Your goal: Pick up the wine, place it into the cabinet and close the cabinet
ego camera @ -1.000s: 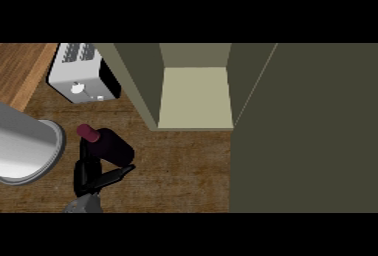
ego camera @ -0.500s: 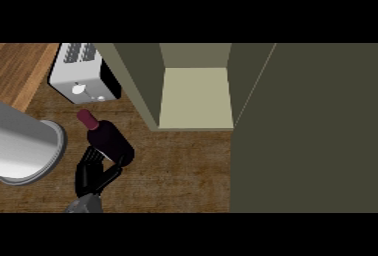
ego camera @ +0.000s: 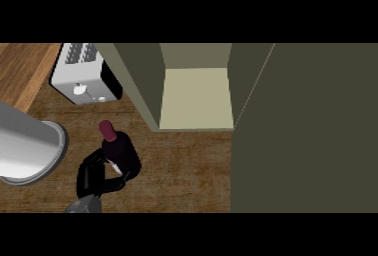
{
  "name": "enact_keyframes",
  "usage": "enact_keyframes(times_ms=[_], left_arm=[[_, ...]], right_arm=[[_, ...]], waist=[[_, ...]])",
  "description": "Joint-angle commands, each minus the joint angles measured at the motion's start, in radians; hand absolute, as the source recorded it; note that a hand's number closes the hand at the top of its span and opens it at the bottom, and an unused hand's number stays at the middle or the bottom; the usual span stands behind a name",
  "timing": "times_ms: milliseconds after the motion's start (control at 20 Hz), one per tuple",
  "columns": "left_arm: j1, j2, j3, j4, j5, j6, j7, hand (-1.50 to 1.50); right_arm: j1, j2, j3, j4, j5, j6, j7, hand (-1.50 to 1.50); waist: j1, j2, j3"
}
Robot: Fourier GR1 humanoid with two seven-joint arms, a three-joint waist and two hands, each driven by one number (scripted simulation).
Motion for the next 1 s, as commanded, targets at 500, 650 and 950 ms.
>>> enact_keyframes(times_ms=[500,650,950], left_arm=[[0.325,-0.046,-0.150,-0.242,-0.044,-0.169,-0.037,1.50],[0.383,-0.016,-0.170,-0.344,-0.014,-0.251,0.003,1.50],[0.508,-0.066,-0.253,-0.725,0.031,-0.195,0.163,1.50]], right_arm=[[-0.015,-0.003,-0.022,0.064,0.029,0.012,-0.048,-1.50],[0.094,0.023,0.015,-0.006,0.030,0.044,-0.078,-1.50],[0.003,0.032,0.022,0.042,0.059,-0.009,-0.044,-1.50]], waist=[[0.018,0.005,-0.011],[0.010,0.004,-0.010],[0.015,0.005,-0.010]])
